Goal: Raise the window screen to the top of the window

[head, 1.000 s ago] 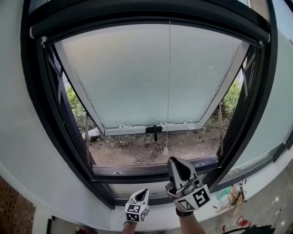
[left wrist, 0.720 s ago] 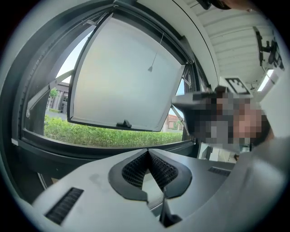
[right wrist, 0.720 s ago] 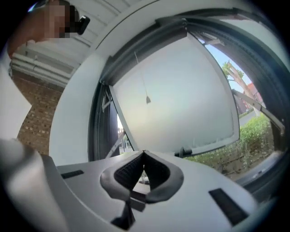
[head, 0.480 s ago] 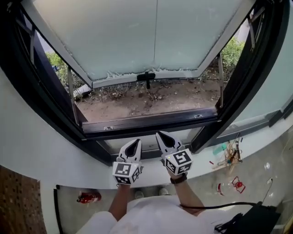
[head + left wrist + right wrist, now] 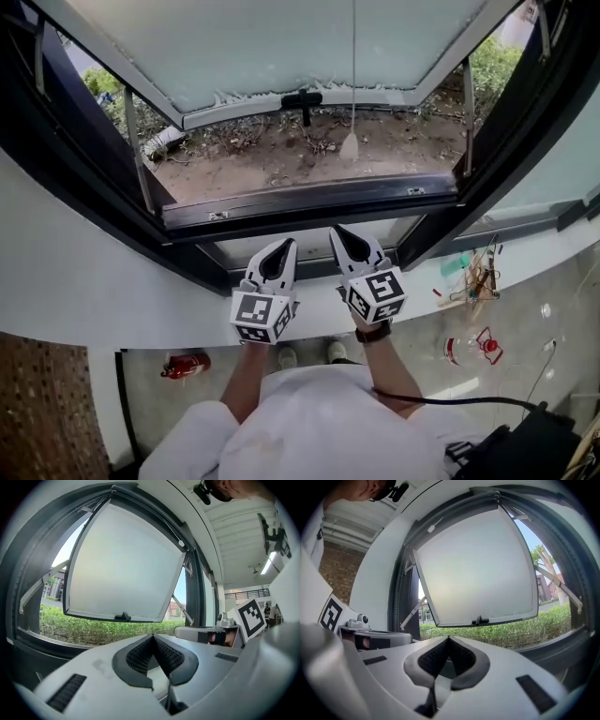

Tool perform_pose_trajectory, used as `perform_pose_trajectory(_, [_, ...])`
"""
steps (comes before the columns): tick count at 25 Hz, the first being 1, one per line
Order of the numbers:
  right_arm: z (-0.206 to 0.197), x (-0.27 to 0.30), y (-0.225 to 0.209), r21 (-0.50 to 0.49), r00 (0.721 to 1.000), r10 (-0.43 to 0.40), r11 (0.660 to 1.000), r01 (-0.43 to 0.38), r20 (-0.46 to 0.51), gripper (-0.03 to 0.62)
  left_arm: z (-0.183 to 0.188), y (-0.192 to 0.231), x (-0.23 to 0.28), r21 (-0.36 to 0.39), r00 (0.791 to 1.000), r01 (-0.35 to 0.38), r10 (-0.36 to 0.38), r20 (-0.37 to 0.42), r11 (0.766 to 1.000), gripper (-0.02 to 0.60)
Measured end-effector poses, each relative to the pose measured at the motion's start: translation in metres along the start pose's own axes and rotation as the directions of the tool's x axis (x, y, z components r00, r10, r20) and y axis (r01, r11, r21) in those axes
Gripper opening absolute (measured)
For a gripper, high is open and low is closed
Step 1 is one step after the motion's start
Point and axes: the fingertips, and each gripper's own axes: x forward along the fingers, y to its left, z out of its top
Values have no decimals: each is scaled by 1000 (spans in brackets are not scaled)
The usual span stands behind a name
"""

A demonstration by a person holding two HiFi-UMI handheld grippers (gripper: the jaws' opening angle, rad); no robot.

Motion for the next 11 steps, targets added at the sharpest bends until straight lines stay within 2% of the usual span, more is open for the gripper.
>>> perform_pose_trajectory(11, [-2,8,19,-22,999,37,999,-37,-8,2,-5,-1,-4,-36,1000,28,-29,-8,999,2])
